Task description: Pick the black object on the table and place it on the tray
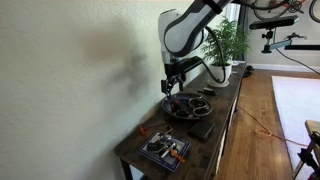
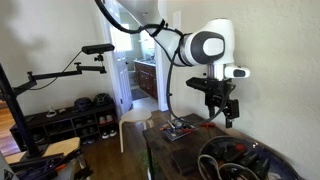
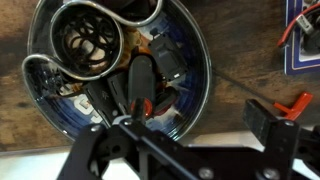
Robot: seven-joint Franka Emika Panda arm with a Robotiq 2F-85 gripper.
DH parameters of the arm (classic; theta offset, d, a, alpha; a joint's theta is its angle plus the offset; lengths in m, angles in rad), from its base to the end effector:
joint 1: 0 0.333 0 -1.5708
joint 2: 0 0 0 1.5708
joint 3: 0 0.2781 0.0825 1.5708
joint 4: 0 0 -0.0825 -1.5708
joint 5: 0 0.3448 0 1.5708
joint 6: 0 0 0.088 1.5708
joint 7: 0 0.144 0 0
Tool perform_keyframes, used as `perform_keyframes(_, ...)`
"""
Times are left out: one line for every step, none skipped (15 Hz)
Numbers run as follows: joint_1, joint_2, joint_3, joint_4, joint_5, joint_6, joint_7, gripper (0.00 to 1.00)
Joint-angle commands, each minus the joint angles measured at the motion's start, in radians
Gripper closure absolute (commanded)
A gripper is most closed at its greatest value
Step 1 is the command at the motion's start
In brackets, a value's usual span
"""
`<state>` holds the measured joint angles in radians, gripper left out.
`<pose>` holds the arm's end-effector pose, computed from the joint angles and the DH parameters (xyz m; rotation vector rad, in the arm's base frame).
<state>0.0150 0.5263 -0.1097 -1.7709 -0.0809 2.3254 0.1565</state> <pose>0.6133 -0.0587 0.2253 3.0152 -0.2737 0.0510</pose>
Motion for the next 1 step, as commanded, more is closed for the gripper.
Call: perform_keyframes(-0.007,-0.009,0.008,-0.004,-0.005,-0.006,0.002,0.00)
